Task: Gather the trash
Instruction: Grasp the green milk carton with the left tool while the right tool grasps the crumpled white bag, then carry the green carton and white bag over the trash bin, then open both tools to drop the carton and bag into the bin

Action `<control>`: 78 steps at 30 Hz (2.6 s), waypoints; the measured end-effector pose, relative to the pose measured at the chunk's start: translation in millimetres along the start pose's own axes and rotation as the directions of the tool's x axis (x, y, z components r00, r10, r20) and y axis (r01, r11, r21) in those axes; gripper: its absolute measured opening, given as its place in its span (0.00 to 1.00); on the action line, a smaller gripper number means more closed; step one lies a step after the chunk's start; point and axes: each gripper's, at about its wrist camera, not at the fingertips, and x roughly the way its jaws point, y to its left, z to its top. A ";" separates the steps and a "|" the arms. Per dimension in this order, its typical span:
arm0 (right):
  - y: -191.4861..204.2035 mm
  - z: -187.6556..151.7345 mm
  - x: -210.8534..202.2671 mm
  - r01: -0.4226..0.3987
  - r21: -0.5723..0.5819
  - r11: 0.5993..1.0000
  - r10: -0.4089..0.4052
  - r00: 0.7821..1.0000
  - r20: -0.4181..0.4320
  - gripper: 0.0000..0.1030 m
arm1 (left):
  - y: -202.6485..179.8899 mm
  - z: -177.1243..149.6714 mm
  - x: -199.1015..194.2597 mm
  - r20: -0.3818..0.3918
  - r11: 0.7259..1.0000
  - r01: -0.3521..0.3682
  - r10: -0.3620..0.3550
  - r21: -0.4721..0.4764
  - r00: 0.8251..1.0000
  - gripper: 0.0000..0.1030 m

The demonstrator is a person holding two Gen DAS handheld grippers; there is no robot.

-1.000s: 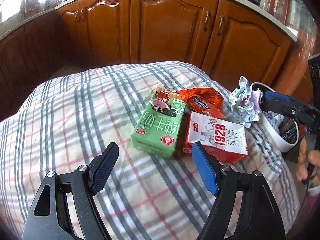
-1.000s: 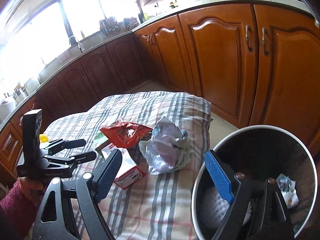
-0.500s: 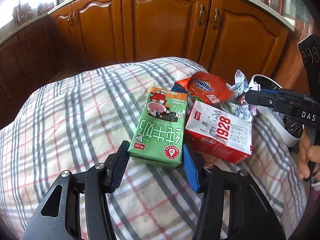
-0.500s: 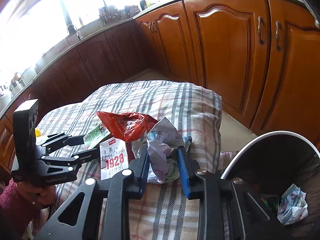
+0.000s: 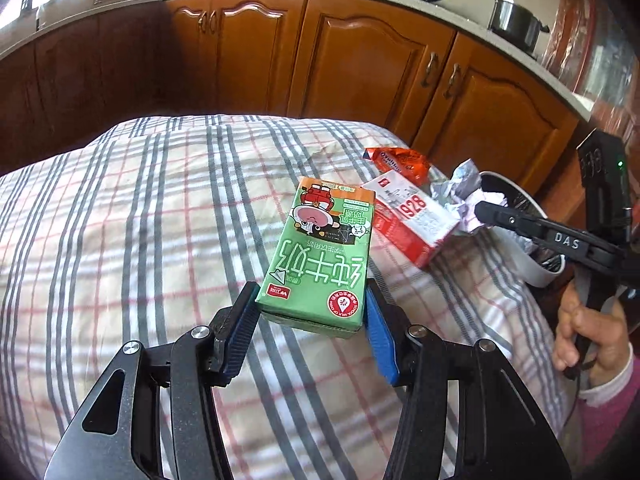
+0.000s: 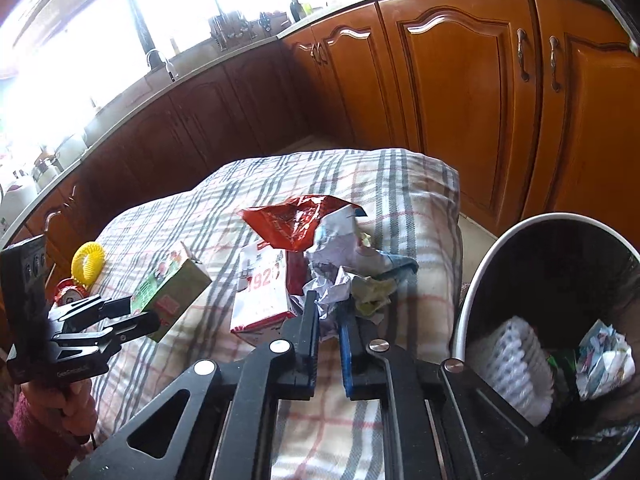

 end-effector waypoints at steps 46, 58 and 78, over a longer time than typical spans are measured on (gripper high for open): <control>-116.3 -45.9 -132.6 0.106 0.245 0.964 -0.151 0.974 0.171 0.08 | -193.5 23.7 26.2 -0.054 0.958 0.196 -0.188 0.212 0.981 0.49; -134.3 -42.1 -129.0 0.123 0.269 0.955 -0.171 0.972 0.162 0.08 | -223.1 35.2 52.9 -0.093 0.940 0.200 -0.180 0.278 0.979 0.49; -151.5 -34.7 -115.4 0.130 0.285 0.950 -0.173 0.976 0.132 0.08 | -244.3 46.8 81.8 -0.144 0.931 0.194 -0.156 0.308 0.977 0.49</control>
